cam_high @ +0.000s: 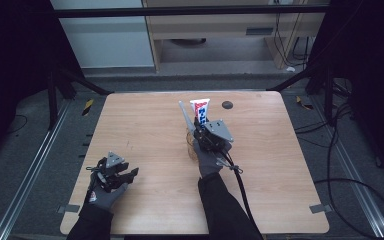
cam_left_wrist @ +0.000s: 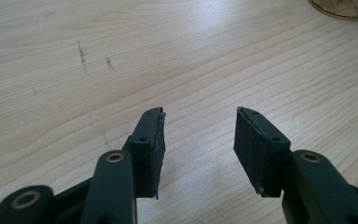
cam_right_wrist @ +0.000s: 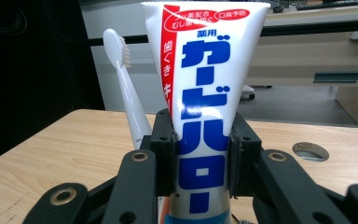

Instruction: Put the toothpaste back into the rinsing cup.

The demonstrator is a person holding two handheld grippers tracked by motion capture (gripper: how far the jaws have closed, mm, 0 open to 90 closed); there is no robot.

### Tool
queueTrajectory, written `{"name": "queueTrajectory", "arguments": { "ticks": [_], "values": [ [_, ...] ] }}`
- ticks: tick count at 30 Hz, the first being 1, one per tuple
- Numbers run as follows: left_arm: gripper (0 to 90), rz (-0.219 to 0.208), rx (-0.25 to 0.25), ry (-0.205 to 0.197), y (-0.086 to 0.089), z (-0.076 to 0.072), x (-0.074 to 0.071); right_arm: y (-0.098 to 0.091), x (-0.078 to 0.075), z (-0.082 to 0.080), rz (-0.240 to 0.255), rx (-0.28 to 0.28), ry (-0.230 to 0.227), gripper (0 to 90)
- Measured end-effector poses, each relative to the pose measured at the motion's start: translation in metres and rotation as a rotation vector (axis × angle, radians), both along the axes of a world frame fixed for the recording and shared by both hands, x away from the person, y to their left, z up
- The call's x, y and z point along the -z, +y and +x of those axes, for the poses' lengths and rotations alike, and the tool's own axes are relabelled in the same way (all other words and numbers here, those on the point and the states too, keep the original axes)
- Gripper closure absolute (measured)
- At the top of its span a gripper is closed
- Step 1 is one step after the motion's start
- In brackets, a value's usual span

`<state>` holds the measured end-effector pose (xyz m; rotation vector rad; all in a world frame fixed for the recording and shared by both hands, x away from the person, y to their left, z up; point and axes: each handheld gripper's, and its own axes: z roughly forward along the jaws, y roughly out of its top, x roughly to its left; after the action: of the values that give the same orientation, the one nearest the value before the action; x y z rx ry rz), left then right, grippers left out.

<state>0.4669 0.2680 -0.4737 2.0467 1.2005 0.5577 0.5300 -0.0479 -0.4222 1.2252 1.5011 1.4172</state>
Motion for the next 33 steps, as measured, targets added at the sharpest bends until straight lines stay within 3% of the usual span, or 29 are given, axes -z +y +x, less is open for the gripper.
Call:
{"name": "queueTrajectory", "arguments": {
  "ticks": [17,26,33],
  "values": [
    [52.2,0.004,0.004,0.002,-0.001,0.0,0.0,-0.003,0.01,-0.008,-0.03,-0.038,-0.01,68.0],
    [52.2,0.0,0.002,0.001,-0.002,0.0,0.0,-0.011,0.007,-0.012,-0.019,-0.086,0.026,66.8],
    [52.1,0.002,0.005,0.001,-0.003,0.0,0.001,-0.014,0.01,-0.018,-0.047,-0.103,-0.01,68.1]
  ]
}}
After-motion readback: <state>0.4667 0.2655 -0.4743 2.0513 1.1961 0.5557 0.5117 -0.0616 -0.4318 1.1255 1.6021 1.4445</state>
